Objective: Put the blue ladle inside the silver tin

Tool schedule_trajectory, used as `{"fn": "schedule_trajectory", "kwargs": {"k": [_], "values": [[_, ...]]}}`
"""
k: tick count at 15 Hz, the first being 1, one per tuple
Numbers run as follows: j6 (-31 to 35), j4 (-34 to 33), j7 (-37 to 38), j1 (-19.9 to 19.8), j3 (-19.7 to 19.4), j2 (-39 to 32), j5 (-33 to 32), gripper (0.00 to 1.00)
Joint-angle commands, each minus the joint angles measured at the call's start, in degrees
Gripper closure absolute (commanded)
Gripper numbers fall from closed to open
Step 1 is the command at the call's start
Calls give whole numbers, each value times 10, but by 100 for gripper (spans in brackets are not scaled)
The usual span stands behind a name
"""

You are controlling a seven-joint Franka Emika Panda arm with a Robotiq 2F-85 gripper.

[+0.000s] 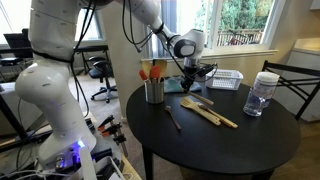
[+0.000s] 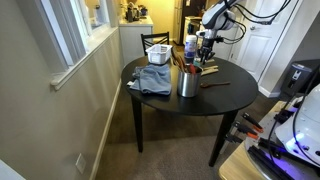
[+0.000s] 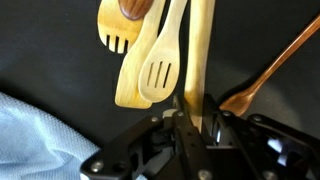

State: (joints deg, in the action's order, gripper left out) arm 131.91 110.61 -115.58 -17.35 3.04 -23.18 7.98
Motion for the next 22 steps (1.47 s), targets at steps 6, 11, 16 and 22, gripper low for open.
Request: {"fn": "schedule_trajectory", "kwargs": {"k": [6, 11, 16, 22], "values": [[-63, 14, 3, -10, -4, 32, 183, 95], [-133, -5, 97, -1, -24, 31, 227, 95], [-155, 0, 126, 5, -23, 54, 274, 95], [-200, -7, 149, 22, -29, 93, 334, 95]]}}
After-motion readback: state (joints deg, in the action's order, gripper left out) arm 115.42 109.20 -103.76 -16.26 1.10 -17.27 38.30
